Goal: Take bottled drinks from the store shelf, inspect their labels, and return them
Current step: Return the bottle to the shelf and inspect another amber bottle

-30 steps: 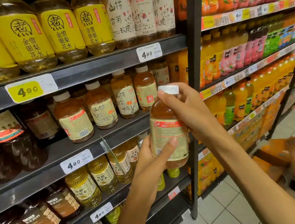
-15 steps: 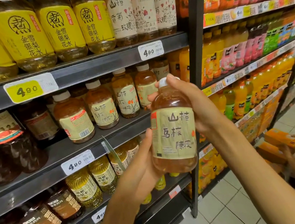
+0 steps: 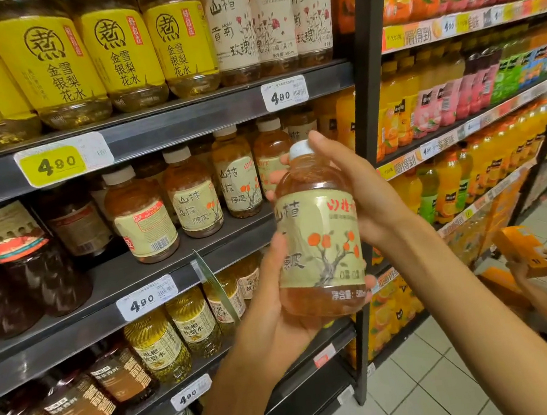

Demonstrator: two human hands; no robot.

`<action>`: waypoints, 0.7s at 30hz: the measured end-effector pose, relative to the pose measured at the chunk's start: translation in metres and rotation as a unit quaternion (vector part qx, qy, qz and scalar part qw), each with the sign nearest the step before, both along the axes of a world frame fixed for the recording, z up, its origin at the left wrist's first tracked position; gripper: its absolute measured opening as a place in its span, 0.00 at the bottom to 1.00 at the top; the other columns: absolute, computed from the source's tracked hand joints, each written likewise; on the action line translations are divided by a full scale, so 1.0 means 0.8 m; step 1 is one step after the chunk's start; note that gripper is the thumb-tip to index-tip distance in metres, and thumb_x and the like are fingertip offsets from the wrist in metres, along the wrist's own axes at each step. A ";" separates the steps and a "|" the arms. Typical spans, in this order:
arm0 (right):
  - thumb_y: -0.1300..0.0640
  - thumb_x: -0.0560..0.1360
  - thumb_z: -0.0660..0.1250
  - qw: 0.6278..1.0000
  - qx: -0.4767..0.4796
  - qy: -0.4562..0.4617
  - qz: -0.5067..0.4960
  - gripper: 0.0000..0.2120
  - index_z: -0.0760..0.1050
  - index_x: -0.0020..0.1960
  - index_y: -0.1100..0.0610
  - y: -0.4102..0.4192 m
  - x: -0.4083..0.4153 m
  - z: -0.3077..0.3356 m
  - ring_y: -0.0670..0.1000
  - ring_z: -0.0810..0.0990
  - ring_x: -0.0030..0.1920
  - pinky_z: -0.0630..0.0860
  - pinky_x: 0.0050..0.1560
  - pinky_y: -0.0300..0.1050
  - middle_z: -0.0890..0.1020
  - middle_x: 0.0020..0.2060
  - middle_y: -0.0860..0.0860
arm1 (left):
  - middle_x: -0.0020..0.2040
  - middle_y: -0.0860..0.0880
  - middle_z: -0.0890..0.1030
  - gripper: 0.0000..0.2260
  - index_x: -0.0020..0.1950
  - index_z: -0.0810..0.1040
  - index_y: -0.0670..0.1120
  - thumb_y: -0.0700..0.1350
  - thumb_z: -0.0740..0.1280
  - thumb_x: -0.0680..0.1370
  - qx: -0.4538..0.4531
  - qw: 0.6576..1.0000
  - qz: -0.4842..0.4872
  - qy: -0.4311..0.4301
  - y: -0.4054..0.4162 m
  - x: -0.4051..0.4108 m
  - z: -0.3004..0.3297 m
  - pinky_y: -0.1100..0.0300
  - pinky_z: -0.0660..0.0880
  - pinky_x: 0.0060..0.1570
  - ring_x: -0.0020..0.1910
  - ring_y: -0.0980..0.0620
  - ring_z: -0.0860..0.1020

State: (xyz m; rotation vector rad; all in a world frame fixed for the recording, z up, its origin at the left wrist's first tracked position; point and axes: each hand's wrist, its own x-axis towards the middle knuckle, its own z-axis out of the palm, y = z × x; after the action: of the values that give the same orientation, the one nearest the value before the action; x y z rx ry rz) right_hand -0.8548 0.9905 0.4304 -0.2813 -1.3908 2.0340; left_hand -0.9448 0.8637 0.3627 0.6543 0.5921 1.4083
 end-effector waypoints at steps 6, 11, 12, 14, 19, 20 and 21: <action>0.44 0.77 0.63 0.983 0.095 -0.101 -0.119 0.23 0.75 0.58 0.65 -0.004 0.000 0.008 0.57 0.83 0.50 0.78 0.55 0.50 0.81 0.52 0.63 | 0.60 0.45 0.81 0.32 0.67 0.71 0.47 0.61 0.70 0.68 -0.040 0.978 0.115 0.170 -0.003 -0.005 0.001 0.43 0.71 0.65 0.61 0.47 0.78; 0.43 0.78 0.61 0.968 0.165 -0.131 -0.135 0.24 0.75 0.61 0.62 -0.018 0.004 0.004 0.56 0.84 0.51 0.79 0.56 0.50 0.83 0.52 0.59 | 0.53 0.48 0.84 0.31 0.60 0.74 0.48 0.58 0.77 0.62 -0.028 0.970 0.145 0.191 -0.011 -0.001 -0.010 0.60 0.80 0.48 0.54 0.51 0.82; 0.44 0.79 0.61 0.969 0.174 -0.118 -0.129 0.22 0.76 0.60 0.61 -0.019 0.006 0.004 0.54 0.84 0.50 0.80 0.53 0.47 0.84 0.51 0.57 | 0.53 0.49 0.84 0.31 0.60 0.74 0.49 0.58 0.77 0.62 -0.017 0.967 0.151 0.205 -0.012 0.000 -0.012 0.61 0.80 0.47 0.54 0.51 0.82; 0.46 0.79 0.61 0.972 0.194 -0.065 -0.113 0.17 0.76 0.58 0.59 -0.021 0.013 0.006 0.52 0.84 0.49 0.80 0.48 0.43 0.85 0.49 0.54 | 0.55 0.50 0.84 0.28 0.60 0.75 0.51 0.56 0.77 0.62 0.016 0.951 0.176 0.253 -0.010 0.002 -0.015 0.60 0.79 0.48 0.55 0.51 0.81; 0.44 0.76 0.65 0.956 0.288 0.050 -0.037 0.20 0.73 0.63 0.53 -0.026 0.037 0.010 0.56 0.79 0.60 0.76 0.54 0.48 0.82 0.57 0.54 | 0.60 0.50 0.80 0.32 0.65 0.72 0.59 0.49 0.77 0.62 0.116 0.888 0.269 0.353 -0.005 -0.002 -0.013 0.57 0.78 0.53 0.60 0.49 0.78; 0.42 0.75 0.65 0.952 0.298 0.061 -0.019 0.22 0.72 0.64 0.53 -0.026 0.041 0.009 0.58 0.77 0.62 0.75 0.56 0.50 0.80 0.59 0.55 | 0.62 0.51 0.79 0.34 0.66 0.71 0.60 0.48 0.78 0.62 0.132 0.877 0.280 0.369 -0.004 -0.004 -0.012 0.58 0.77 0.54 0.62 0.49 0.77; 0.41 0.74 0.66 0.950 0.306 0.067 -0.004 0.23 0.72 0.64 0.53 -0.026 0.045 0.008 0.59 0.76 0.63 0.74 0.57 0.52 0.79 0.60 0.55 | 0.63 0.52 0.78 0.36 0.67 0.70 0.60 0.48 0.79 0.62 0.148 0.867 0.284 0.382 -0.004 -0.004 -0.011 0.61 0.77 0.54 0.63 0.50 0.76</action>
State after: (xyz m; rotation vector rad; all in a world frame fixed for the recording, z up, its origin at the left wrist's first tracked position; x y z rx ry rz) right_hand -0.8188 0.9694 0.4365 0.1220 -1.8358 1.4811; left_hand -0.9483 0.8605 0.3536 1.3956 1.2868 1.7909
